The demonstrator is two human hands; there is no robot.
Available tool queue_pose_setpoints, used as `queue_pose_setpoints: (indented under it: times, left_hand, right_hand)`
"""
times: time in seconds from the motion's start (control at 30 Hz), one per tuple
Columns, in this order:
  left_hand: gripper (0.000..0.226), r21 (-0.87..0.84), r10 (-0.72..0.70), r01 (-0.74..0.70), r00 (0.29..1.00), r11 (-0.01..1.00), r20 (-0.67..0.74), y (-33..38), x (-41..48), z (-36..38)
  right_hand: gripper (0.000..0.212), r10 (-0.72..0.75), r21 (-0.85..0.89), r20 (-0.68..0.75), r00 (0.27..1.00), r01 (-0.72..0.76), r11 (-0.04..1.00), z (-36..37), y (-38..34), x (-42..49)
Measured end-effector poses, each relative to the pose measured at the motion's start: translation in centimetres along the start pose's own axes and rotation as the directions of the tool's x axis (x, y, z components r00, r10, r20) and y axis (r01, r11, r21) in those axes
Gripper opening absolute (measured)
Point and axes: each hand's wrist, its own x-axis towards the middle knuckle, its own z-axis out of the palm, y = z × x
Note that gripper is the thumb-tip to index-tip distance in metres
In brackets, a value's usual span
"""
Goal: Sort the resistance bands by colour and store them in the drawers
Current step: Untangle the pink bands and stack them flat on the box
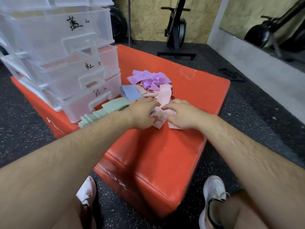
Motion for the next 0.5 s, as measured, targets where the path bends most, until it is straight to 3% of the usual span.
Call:
queue_pose_setpoints:
  times: [0.17,0.27,0.37,0.5]
  left_hand:
    - [0.041,-0.003,0.040,-0.040,0.995,0.999,0.087,1.6,0.1,1.3]
    - [0.031,0.049,0.066,-0.075,0.985,0.996,0.159,1.9,0.7,1.9]
    - [0.042,0.027,0.065,-0.072,0.979,0.997,0.191,2.0,1.3,2.4]
    - [0.045,-0.174,0.054,-0.036,0.994,0.984,0.098,2.9,2.0,2.2]
  right_hand:
    - [0.061,0.060,-0.012,0.161,0.985,-0.059,0.998,0.6,2.9,-1.9]
    - [0.043,0.005,-0.045,0.050,0.999,-0.003,0.999,1.9,3.8,-1.8]
    - [0.022,-0.026,-0.060,-0.024,0.999,0.025,0.998,2.1,3.9,-1.6]
    - [0.018,0.004,0.020,-0.149,0.989,-0.001,1.000,0.2,3.5,-2.1]
